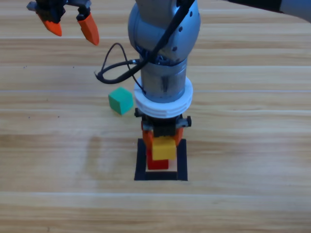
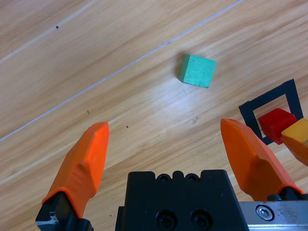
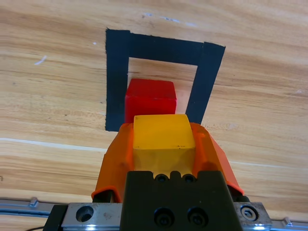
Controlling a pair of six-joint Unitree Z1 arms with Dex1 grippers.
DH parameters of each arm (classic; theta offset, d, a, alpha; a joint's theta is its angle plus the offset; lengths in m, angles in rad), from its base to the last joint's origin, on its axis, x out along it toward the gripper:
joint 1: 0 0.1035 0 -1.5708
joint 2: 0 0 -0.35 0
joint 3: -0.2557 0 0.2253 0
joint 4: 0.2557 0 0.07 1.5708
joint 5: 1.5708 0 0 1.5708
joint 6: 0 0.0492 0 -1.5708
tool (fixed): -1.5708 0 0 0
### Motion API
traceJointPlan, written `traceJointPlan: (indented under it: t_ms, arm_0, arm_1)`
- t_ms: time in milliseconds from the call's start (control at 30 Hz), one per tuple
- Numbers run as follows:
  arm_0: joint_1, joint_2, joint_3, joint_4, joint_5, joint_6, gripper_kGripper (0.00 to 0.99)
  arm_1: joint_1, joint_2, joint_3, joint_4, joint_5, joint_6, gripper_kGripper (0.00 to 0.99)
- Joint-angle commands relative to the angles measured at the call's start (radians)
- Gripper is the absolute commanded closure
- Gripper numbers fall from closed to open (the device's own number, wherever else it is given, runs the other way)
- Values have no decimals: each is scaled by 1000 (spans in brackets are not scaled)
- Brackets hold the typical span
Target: Stack the blocks in the rectangular block: red at the bottom, yellow in the middle, green on top
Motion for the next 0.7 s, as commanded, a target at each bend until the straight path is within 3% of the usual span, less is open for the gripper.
traceJointPlan:
  t_ms: [33, 700]
  arm_0:
    - [10, 40, -9, 10, -10, 7, 1]
    - [10, 51, 3, 8, -12, 1, 16]
  arm_1:
    - [26, 67, -30, 9, -11, 7, 990]
    - [26, 104, -48, 6, -26, 27, 990]
